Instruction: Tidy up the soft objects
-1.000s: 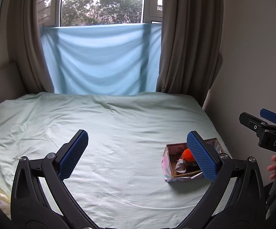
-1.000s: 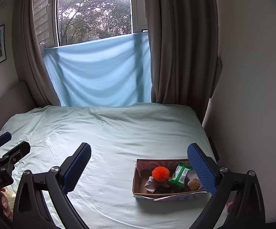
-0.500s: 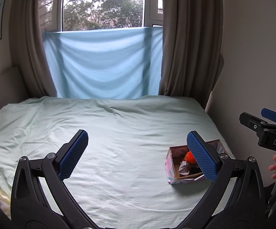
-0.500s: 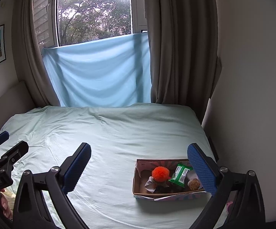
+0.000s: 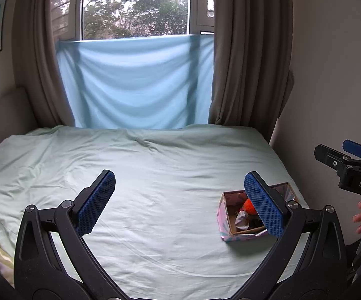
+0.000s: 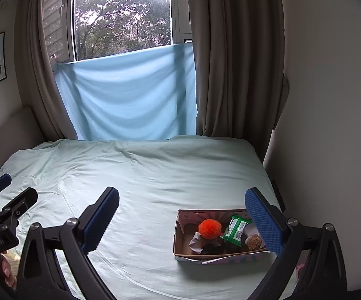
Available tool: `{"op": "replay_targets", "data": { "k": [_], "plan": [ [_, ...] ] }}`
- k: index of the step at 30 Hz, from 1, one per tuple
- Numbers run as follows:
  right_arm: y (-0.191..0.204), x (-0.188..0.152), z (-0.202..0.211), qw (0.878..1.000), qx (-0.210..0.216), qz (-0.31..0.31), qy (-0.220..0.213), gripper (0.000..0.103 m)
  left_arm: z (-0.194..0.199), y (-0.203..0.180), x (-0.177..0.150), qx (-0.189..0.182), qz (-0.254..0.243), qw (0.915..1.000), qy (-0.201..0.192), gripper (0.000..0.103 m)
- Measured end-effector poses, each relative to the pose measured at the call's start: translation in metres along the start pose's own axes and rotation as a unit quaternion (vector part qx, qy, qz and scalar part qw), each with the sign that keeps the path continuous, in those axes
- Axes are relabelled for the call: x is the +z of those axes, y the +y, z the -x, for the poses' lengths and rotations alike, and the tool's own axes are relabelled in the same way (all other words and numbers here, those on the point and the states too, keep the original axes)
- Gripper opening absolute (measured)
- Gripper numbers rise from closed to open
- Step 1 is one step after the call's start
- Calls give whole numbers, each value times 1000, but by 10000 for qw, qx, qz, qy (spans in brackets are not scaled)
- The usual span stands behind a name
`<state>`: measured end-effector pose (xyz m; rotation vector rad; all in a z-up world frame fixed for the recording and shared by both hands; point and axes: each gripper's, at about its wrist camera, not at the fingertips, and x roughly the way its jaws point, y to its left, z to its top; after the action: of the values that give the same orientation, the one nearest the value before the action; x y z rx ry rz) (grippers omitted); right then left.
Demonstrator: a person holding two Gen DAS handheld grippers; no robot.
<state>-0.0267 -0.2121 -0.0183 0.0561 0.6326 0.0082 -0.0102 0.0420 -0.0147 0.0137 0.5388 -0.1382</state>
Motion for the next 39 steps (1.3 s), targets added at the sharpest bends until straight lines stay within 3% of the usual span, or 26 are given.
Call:
{"op": "replay_targets", "data": {
  "k": [26,39],
  "plan": [
    [1,7,-8,9999,-52,3,-151,100,-2,1,5,-30,-2,9999,-103,103],
    [2,7,-11,9999,-33,-5,-134,100,-8,4,5,269,-50,9996,-97,103]
  ]
}}
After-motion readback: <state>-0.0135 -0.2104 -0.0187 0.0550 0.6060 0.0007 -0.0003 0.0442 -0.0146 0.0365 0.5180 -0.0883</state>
